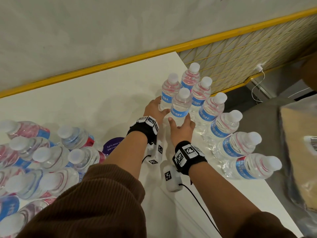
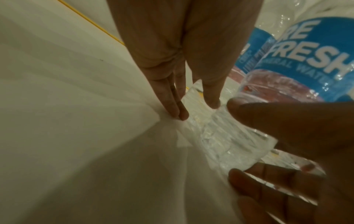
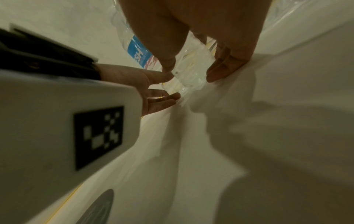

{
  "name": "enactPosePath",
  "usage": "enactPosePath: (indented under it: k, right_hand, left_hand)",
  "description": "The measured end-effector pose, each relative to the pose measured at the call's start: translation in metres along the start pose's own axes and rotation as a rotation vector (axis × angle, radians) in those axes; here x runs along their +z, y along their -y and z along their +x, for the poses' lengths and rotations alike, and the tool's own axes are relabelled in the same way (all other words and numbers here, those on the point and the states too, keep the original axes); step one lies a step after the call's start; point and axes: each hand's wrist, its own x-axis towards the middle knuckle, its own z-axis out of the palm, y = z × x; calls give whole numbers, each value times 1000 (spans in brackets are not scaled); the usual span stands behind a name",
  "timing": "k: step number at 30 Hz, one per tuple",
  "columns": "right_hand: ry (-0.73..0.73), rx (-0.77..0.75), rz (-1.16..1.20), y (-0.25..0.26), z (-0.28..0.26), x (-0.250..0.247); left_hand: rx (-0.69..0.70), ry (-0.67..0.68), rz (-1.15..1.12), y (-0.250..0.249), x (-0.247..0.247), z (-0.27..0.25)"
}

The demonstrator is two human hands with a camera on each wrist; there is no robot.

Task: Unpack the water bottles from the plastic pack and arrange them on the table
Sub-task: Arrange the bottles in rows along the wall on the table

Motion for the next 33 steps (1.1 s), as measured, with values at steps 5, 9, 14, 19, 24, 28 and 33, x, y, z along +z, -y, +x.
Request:
enactPosePath:
  k: [5,9,14,19,24,28,33]
  right_hand:
    - [-40,48,95,1,0,1]
    - [-57,29,114,3,1,-1]
    - [-34,55,63,9,3,-4]
    - [-62,81,73,11,3,-3]
    - [-78,73,62,9,5,-2]
    - [-99,68,64,8,5,-3]
    - [-120,93,39,9,5,-1]
  left_hand:
    - [-59,-18,20,-2,0,5]
    - [-63,-30,11,-6,1,8]
    - [-87,-4,34,-5,1,13]
    - [-59,19,55,-6,0,16]
    - [-42,50,70,-6,-3,17]
    - [-48,35,83,-5,-2,18]
    - [-43,20,90,-5,-3,16]
